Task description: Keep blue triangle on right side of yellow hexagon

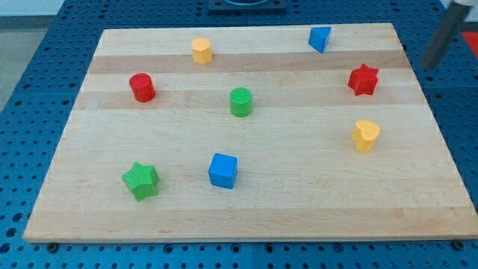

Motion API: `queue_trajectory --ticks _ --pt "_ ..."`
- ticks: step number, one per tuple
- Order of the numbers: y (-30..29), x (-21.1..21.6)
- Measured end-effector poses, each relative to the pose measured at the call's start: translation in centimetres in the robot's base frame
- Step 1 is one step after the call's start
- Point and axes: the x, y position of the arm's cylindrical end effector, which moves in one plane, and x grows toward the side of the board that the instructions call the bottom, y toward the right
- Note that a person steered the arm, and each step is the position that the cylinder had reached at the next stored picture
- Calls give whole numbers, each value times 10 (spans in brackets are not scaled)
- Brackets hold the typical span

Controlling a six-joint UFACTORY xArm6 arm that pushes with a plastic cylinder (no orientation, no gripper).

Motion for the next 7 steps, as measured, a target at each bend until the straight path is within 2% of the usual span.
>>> queue_trajectory --ticks 1,3,7 --pt "-51 0" --pt "-53 -1" --pt "-10 12"
